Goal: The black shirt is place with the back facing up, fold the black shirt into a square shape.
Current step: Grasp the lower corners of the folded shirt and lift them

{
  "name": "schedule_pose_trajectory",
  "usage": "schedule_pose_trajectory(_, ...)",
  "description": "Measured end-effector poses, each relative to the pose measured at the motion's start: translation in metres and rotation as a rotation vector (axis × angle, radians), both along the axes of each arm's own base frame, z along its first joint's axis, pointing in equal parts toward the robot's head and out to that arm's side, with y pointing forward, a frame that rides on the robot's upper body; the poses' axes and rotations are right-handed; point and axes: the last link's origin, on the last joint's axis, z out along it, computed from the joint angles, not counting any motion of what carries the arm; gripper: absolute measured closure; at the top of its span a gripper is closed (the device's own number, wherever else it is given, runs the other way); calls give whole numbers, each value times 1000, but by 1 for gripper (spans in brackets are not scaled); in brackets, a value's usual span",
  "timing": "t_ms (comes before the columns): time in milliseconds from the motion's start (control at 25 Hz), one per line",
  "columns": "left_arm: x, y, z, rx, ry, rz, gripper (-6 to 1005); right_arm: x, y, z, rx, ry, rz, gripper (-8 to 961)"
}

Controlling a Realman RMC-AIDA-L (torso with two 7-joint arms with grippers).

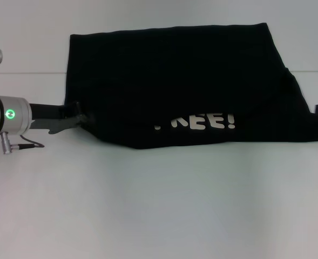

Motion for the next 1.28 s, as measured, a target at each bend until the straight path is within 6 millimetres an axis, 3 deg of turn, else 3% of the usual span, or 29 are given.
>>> schedule_pose_trajectory(320,1,0,-2,-2,-4,0,992,17,1,-25,72,-21,-36,63)
schedule_pose_trajectory(760,0,-1,-2,-1,-8,6,991,13,9,-47,98,-96,-9,62)
schedule_pose_trajectory(1280,0,1,0,15,-2,6,986,1,10,-62,45,-64,13,63)
